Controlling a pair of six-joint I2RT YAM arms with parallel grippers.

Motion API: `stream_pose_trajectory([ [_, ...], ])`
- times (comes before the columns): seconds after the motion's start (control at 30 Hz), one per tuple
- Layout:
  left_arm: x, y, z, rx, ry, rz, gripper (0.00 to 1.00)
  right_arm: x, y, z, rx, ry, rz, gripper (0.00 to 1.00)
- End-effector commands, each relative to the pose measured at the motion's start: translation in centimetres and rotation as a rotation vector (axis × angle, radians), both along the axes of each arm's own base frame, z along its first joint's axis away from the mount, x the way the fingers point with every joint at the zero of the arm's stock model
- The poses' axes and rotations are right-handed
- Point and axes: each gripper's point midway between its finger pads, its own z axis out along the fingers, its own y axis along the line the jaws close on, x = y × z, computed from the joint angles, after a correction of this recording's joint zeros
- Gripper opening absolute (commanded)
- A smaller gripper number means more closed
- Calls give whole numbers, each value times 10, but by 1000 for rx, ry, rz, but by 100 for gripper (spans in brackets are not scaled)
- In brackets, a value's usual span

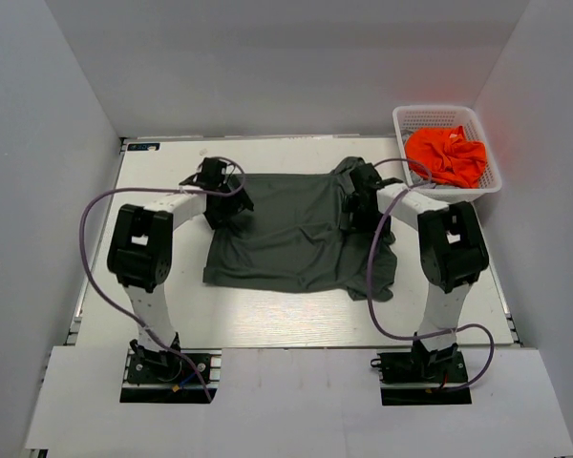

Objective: Fold and stack the t-shirts
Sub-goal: Flatten out the tshirt

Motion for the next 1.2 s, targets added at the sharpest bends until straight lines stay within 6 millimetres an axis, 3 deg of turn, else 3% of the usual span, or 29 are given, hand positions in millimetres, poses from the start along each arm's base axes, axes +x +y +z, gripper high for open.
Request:
stream_pose_trajectory([
  [0.0, 9, 24, -51, 114, 132, 43, 99, 34, 7, -10, 58, -23, 34, 90],
  [0.07, 19, 36, -58, 172, 175, 75, 99, 46, 6, -14, 76, -24, 28, 90],
  [0.1, 43, 34, -45, 179, 130, 86, 99, 62, 4, -4, 85, -61, 35, 90],
  [0.13, 44, 44, -56, 213, 172, 105, 99, 77, 6, 9, 110, -96, 43, 90],
  [0.17, 66, 46, -39, 200, 127, 123, 99, 91, 10, 20, 134, -126, 55, 90],
  [0.2, 72, 45, -30, 196, 112, 124, 99, 96, 10, 29, 135, -143, 92, 90],
  [0.23, 83, 48, -15, 185, 74, 138, 99, 107, 17, 52, 154, -201, 115, 90],
  [0.27, 85, 51, -2, 196, 45, 140, 99, 107, 17, 58, 144, -221, 142, 90],
  [0.3, 92, 52, 16, 194, -4, 151, 99, 109, 16, 92, 146, -300, 158, 90],
  [0.33, 95, 54, 31, 197, -51, 148, 99, 100, 16, 87, 144, -304, 164, 90],
  [0.37, 90, 57, 63, 197, -111, 153, 99, 95, 15, 93, 148, -319, 169, 90],
  [0.4, 86, 58, 77, 212, -145, 164, 99, 88, 15, 134, 176, -416, 168, 90],
  [0.43, 79, 58, 91, 217, -173, 167, 99, 63, 9, 108, 176, -350, 151, 90],
  [0.47, 60, 59, 108, 214, -206, 167, 99, 52, 7, 142, 204, -430, 151, 90],
  [0.5, 49, 57, 114, 193, -218, 156, 99, 32, 3, 124, 214, -381, 119, 90],
  [0.53, 22, 59, 91, 186, -162, 145, 99, 12, -3, 106, 204, -335, 104, 90],
  [0.57, 12, 58, 92, 130, -167, 158, 99, 2, -5, 116, 217, -360, 100, 90],
  [0.6, -2, 59, 112, 86, -213, 164, 99, -19, -11, 108, 223, -339, 84, 90],
  [0.63, -29, 62, 86, 90, -155, 152, 99, -40, -14, 89, 224, -277, 73, 90],
  [0.67, -41, 66, 85, 87, -151, 179, 99, -55, -19, 84, 227, -269, 60, 90],
  [0.7, -62, 66, 68, 104, -122, 169, 99, -62, -21, 90, 238, -291, 37, 90],
  [0.73, -69, 68, 68, 101, -130, 170, 99, -69, -23, 95, 246, -313, 36, 90],
  [0.77, -75, 56, 80, 39, -175, 142, 99, -87, -28, 72, 237, -259, 26, 90],
  [0.8, -91, 53, 64, 18, -145, 120, 99, -90, -30, 76, 239, -284, 22, 89],
  [0.83, -95, 49, 63, -7, -156, 92, 99, -92, -31, 78, 247, -308, 13, 87],
  [0.87, -101, 45, 62, -30, -158, 75, 99, -103, -35, 65, 233, -282, 5, 84],
  [0.97, -110, 39, 55, -68, -157, 48, 99, -105, -40, 59, 219, -308, -12, 81],
  [1.17, -110, 33, 49, -88, -158, 20, 99, -81, -41, 50, 196, -338, -43, 74],
])
